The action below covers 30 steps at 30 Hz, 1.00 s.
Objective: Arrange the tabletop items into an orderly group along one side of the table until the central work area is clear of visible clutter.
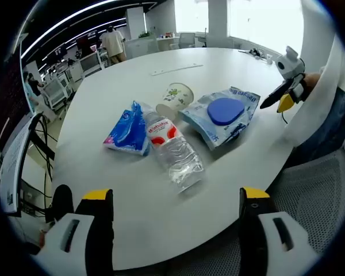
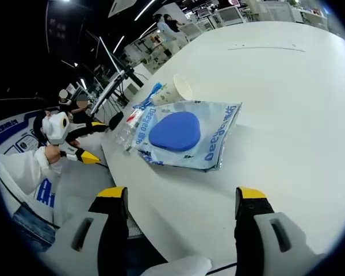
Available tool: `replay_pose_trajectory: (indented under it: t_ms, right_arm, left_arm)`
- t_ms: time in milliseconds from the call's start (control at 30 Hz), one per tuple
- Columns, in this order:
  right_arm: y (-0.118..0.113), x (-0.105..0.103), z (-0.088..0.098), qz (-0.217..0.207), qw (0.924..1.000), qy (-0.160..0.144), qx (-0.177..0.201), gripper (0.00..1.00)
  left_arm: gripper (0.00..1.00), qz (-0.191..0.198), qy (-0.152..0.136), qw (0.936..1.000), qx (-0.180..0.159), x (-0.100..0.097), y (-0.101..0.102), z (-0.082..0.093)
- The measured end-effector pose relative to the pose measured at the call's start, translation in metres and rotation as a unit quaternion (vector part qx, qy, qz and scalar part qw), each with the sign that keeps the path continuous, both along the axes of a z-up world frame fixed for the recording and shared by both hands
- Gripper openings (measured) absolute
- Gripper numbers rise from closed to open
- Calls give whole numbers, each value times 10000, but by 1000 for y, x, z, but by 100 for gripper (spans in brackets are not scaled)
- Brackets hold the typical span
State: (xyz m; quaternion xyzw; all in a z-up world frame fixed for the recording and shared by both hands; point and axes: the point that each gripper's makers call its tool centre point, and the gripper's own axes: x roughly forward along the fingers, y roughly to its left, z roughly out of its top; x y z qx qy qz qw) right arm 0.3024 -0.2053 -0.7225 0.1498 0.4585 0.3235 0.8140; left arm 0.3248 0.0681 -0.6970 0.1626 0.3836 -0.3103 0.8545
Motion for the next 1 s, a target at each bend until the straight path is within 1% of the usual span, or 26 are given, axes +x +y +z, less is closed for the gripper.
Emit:
replay_pose_trajectory:
  t_ms: [100,233,367,833,1000]
  right_arm:
    - [-1,0,0,-28,10000,9,23,75]
    - [-2,2,0,-86,9999,33,67,75]
    - [-3,2,1,-124,9999,34,109,75]
    - [-4,1,0,-118,9998,72,157,75]
    - [-3,-1,-2,-103,9997,111,165,75]
  left_arm:
    - [90,16,12,10000,-11,1,0,0]
    - [91,-6,6,10000,-14,1,-3,1]
    - [91,-9,4,10000,24,2,-2,1]
    - [90,68,46,9999,86,1,2,-1]
    - [90,43,31,9999,100,0,1,0]
